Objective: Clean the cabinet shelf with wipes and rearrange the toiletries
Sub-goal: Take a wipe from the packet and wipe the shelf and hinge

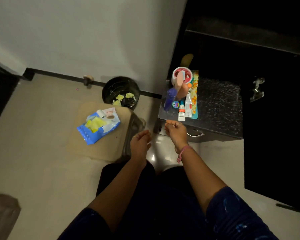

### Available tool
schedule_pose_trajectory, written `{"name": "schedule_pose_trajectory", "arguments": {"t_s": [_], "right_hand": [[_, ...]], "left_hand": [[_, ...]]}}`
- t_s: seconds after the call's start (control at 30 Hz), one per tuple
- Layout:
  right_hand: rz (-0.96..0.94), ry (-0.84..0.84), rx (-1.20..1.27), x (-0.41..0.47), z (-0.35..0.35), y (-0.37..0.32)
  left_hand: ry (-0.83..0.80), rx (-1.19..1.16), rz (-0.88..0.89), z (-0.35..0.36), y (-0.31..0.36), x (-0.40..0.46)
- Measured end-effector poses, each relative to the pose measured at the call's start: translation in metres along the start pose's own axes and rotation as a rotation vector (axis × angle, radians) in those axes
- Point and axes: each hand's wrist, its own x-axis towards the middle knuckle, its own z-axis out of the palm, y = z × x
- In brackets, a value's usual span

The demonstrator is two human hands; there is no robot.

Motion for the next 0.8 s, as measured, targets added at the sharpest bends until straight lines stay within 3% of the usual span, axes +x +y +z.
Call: {"name": "schedule_pose_trajectory", "arguments": {"t_s": [0.2,0.4,0.6,0.8], "right_hand": [[-0.007,-0.128,-0.252,-0.014,0.06,0.04],[0.001,-0.208,-0.399,-0.03,0.13,0.056],[-0.167,-0.292,-0.525,-0.029,0.232,0.042],[-0.237,-0.41,-0.857,-0.012,0.306,0.048]], "left_hand": [[0.182,-0.054,0.035,-0.075,-0.005,0.032],[0.246,-0.05,0.071,-0.146,0.004,0.058],[0.208,0.209,0.094,-0.21,0.037,0.111],[0.143,0.423,0.135,-0.242,0.058,0.162]]}}
